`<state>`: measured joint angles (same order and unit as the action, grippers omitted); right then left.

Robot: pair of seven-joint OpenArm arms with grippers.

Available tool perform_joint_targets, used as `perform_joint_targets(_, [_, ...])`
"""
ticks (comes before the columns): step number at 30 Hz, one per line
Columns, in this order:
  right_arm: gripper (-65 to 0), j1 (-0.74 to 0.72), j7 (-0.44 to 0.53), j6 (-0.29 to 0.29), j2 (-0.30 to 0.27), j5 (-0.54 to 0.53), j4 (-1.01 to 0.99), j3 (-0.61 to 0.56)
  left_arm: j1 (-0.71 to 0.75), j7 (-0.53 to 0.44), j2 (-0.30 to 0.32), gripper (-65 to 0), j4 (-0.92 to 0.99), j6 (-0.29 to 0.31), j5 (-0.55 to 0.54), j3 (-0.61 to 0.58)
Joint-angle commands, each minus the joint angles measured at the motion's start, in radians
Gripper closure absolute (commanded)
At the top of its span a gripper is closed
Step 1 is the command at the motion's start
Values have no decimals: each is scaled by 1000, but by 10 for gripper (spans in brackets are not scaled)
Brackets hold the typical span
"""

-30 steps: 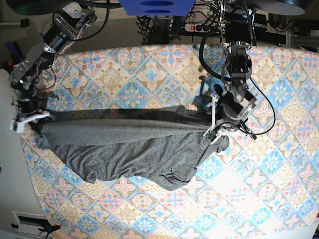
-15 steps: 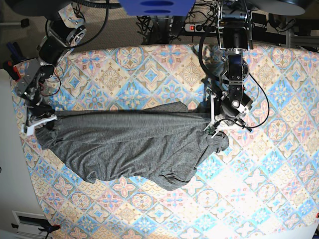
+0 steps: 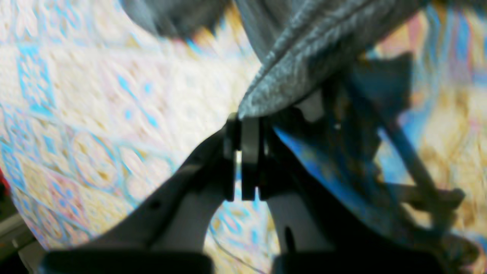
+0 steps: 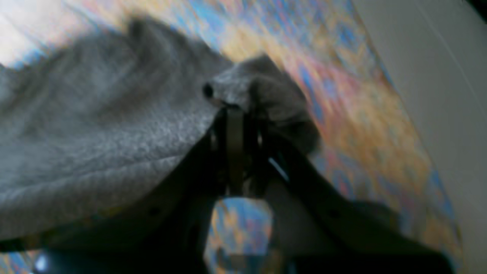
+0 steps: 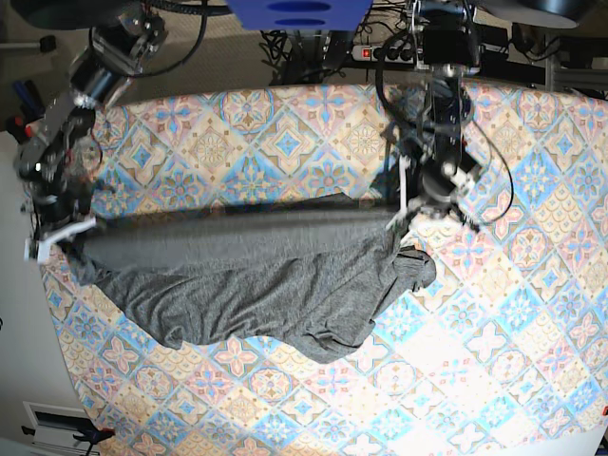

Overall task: Layout the t-shirt on the table in an organized manner, then fold the t-shirt properly
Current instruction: 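Drag the held shirt edge across the cloth with both grippers to smooth it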

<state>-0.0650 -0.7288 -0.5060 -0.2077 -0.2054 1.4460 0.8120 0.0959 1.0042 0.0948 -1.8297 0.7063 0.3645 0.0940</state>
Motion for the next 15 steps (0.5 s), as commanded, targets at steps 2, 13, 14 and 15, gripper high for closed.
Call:
perform_joint_targets(2, [0, 20, 39, -1, 26, -16, 81, 62, 28, -3, 3, 0, -54, -8, 8, 0])
perform_joint_targets(13, [0, 193, 30, -3, 95, -16, 216, 142, 236, -126, 69, 0, -64, -8, 9, -1])
perform_joint_targets(14, [0, 202, 30, -3, 104, -18, 216, 143, 242, -127, 67, 0, -67, -8, 9, -1])
perform_joint_targets(15, [0, 213, 31, -3, 113, -18, 220, 146, 249, -127, 67, 0, -67, -8, 9, -1])
